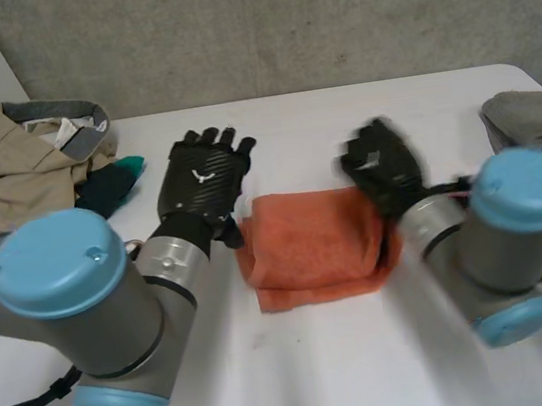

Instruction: Fold the laundry.

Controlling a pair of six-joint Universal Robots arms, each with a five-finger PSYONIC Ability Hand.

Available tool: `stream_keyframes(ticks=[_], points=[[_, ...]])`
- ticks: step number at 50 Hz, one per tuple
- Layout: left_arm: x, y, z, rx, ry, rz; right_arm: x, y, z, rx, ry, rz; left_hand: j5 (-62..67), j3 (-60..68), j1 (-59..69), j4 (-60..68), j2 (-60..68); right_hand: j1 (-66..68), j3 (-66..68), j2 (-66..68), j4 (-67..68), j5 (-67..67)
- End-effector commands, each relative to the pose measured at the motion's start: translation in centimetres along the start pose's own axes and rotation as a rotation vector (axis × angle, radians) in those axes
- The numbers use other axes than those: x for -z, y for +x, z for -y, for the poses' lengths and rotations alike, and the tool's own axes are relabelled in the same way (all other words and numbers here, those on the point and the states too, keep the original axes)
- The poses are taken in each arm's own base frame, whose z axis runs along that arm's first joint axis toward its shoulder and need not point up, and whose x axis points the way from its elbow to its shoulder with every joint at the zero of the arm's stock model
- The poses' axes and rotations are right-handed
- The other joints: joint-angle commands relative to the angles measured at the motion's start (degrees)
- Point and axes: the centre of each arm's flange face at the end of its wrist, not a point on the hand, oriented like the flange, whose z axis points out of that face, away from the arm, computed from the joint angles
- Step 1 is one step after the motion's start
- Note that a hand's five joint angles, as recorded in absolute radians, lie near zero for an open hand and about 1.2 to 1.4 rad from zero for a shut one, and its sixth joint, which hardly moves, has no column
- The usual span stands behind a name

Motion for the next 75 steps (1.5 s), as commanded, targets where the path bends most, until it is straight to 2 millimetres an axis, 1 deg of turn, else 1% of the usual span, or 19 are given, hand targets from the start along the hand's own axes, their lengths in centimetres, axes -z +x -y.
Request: stream_keyframes(ticks=[1,3,4,5,6,11,16,21,23,29,30,35,39,42,48,54,61,67,75], points=[[0.3,-2.0,-0.5,0.005,-0.04,0.105,3.0,-8.1,5.6,0.007,0.393,0.347,-1.58,-1.2,-0.44,-0.51,-0.79,17.13,11.84,13.1,11.26,12.22],[0.3,-2.5,-0.8,0.006,-0.054,0.138,3.3,-8.5,5.8,-0.002,0.422,0.385,-1.58,-1.2,-0.43,-0.51,-0.79,12.2,6.9,8.16,6.32,7.29],[0.3,-2.6,-0.8,0.006,-0.056,0.142,3.3,-8.4,5.8,-0.003,0.422,0.386,-1.58,-1.2,-0.43,-0.51,-0.79,-6.84,-12.13,-10.87,-12.71,-11.75],[0.3,-2.7,-0.8,0.006,-0.057,0.145,3.1,-8.0,5.7,-0.013,0.389,0.366,-1.58,-1.2,-0.43,-0.51,-0.79,-46.66,-51.96,-50.7,-52.53,-51.57],[0.2,-2.7,-0.8,0.008,-0.053,0.148,2.9,-7.7,5.6,-0.023,0.358,0.346,-1.58,-1.2,-0.43,-0.51,-0.79,-52.87,-58.16,-56.9,-58.74,-57.78],[-0.2,-2.9,-0.3,0.036,-0.032,0.154,1.5,-5.0,3.4,-0.231,0.101,0.178,-1.41,-1.03,-0.27,-0.34,-0.62,-52.87,-58.16,-56.9,-58.74,-57.78],[-0.7,-2.8,0.9,0.098,0.013,0.151,1.3,0.7,2.8,-0.651,0.024,0.105,-1.07,-0.69,0.07,-0.01,-0.28,-52.87,-58.16,-56.9,-58.74,-57.78],[-1.2,-1.8,1.9,0.184,0.052,0.097,1.2,2.7,2.1,-0.852,-0.042,0.177,0.44,0.82,1.58,1.5,1.23,-52.87,-58.16,-56.9,-58.74,-57.78],[-1.3,-0.2,1.6,0.214,0.037,0.029,0.9,3.0,1.7,-0.872,-0.07,0.191,0.44,0.82,1.58,1.51,1.23,-52.87,-58.16,-56.9,-58.74,-57.78],[-1.1,3.1,-0.8,0.227,-0.101,-0.073,-0.8,1.1,-0.4,-0.908,-0.237,0.266,0.44,0.82,1.58,1.51,1.23,-52.87,-58.16,-56.9,-58.74,-57.78],[-1.2,3.6,-2.0,0.219,-0.161,-0.087,-1.0,0.8,-0.6,-0.912,-0.257,0.275,0.44,0.82,1.58,1.51,1.23,-52.87,-58.16,-56.9,-58.74,-57.78],[-0.8,4.4,-5.8,0.176,-0.365,-0.08,-1.9,-1.0,-2.3,-0.902,-0.354,0.335,0.44,0.82,1.58,1.51,1.23,-52.87,-58.16,-56.9,-58.74,-57.78],[-0.4,4.5,-7.3,0.141,-0.472,-0.057,-2.1,-1.8,-3.3,-0.814,-0.391,0.344,0.44,0.82,1.58,1.51,1.23,-48.76,-54.06,-52.8,-54.64,-53.67],[-0.3,4.4,-7.7,0.13,-0.514,-0.051,-2.1,-1.2,-3.6,-0.703,-0.415,0.295,0.44,0.82,1.58,1.51,1.23,-41.71,-47.0,-45.74,-47.58,-46.62],[-0.4,3.7,-6.0,0.142,-0.473,-0.041,-1.3,1.9,-2.1,-0.513,-0.38,0.197,0.11,0.48,1.25,1.17,0.9,-37.14,-42.44,-41.18,-43.01,-42.05],[-0.5,1.2,0.3,0.185,-0.271,0.009,-0.2,2.4,-0.7,-0.456,-0.258,0.113,-0.9,-0.52,0.24,0.16,-0.11,-39.15,-44.45,-43.19,-45.02,-44.06],[-0.2,0.4,3.9,0.214,-0.122,-0.046,3.6,-0.6,2.0,-0.429,-0.097,0.12,-0.74,-0.36,0.41,0.33,0.05,-51.59,-56.89,-55.63,-57.47,-56.5],[-0.4,-0.2,3.7,0.225,-0.113,-0.107,6.4,-4.6,1.8,-0.439,-0.083,0.231,-0.4,-0.02,0.74,0.66,0.39,-52.87,-58.16,-56.9,-58.74,-57.78],[-0.4,-0.2,3.2,0.23,-0.125,-0.124,5.2,-7.4,-0.2,-0.432,-0.096,0.265,-0.23,0.15,0.91,0.83,0.56,-52.62,-57.91,-56.66,-58.49,-57.53]])
